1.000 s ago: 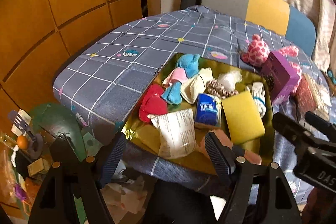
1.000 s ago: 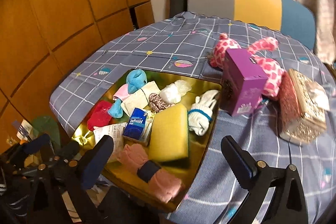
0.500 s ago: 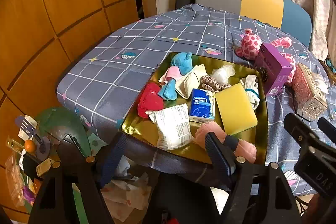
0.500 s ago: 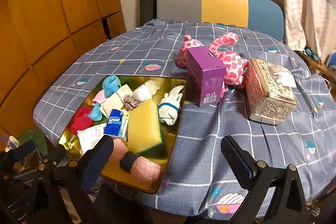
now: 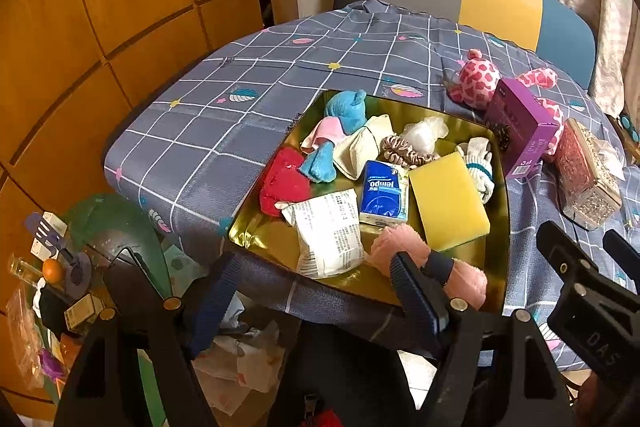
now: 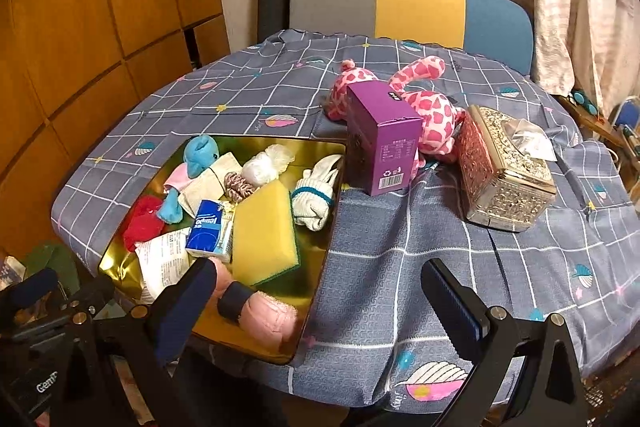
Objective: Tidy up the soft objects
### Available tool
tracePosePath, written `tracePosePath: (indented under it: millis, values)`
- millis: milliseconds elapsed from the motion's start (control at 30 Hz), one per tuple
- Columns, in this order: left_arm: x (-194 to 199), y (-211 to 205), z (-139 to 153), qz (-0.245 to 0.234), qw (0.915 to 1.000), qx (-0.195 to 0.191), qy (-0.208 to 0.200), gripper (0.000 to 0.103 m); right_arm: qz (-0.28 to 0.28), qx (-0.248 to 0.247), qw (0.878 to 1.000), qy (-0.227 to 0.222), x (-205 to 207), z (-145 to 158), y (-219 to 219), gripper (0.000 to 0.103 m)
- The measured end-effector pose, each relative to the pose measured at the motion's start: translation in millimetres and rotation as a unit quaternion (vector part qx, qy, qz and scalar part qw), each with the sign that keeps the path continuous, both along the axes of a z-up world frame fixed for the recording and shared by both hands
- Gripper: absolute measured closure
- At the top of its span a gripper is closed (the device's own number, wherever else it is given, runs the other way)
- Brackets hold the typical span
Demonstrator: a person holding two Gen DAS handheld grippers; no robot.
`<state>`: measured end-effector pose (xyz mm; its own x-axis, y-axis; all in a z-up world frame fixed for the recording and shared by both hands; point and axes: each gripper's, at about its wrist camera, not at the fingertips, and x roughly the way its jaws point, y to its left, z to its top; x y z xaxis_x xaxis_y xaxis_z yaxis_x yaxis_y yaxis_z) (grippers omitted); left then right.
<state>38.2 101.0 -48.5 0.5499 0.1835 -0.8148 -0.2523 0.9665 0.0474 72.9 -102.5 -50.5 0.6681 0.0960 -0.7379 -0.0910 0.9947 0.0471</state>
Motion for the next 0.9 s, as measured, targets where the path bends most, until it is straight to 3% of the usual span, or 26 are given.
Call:
tracePosePath:
  millis: [900]
  values:
    - [1.9,-3.8,-3.3,-0.013,0.9999,-0.007,0.005,0.024,-0.020,-0.004,1.000,0.013,3.4,-5.5,-7.2,0.000]
